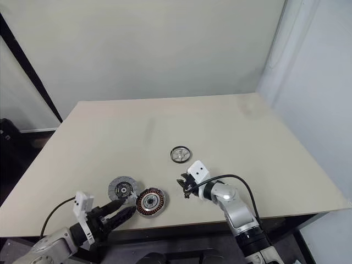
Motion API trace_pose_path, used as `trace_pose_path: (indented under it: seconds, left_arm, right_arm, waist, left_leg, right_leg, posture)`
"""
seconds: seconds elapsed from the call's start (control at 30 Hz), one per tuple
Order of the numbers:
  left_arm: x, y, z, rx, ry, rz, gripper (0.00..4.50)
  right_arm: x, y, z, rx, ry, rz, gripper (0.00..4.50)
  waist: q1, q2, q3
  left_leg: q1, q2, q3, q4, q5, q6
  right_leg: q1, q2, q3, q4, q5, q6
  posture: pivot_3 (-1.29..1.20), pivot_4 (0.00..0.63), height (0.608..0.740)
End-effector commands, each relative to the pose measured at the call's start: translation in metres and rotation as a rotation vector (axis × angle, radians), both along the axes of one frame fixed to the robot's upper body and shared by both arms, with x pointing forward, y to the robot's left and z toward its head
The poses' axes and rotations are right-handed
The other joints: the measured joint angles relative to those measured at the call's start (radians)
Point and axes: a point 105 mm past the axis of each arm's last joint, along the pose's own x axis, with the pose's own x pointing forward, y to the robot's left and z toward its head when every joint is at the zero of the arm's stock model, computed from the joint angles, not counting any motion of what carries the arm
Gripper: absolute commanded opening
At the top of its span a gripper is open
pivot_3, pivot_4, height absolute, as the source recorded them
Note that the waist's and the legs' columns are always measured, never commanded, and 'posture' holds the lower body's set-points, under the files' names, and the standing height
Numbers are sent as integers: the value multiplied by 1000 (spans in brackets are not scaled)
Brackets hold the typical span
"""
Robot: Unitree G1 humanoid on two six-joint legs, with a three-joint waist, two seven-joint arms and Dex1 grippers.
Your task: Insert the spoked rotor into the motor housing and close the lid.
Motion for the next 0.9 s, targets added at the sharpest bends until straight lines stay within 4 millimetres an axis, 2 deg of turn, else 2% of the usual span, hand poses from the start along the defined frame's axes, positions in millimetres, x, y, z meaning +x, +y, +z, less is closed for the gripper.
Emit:
trace_pose_path:
  seconds: [0.03,0.2,0.7,0.9]
  left_arm:
    - [9,4,12,22,-76,11,4345]
    - [20,9,17,48,-132,29,4345]
    - [40,22,34,68,-236,96,4345]
    - [46,26,41,61,-268,147,4345]
  right_arm:
    - [4,-3,20,45,-51,-5,2649]
    - [0,-12,19,52,-19,-19,4421]
    - [-18,-40,11,45,73,-41,4471]
    - [-20,-40,9,37,75,-41,4471]
  waist:
    - [0,0,0]
    - [0,0,0]
    - [2,0,0]
    - [2,0,0]
  left_leg:
    - [0,0,0,0,0,0]
    - [0,-1,0,0,0,0]
    - [0,0,0,0,0,0]
    - [0,0,0,1,0,0]
  right_leg:
    - [0,0,0,0,0,0]
    - [0,0,0,0,1,1]
    - [1,0,0,0,1,1]
    - [1,0,0,0,1,2]
  posture:
    - [0,0,740]
    - [0,0,740]
    - [0,0,740]
    - [0,0,740]
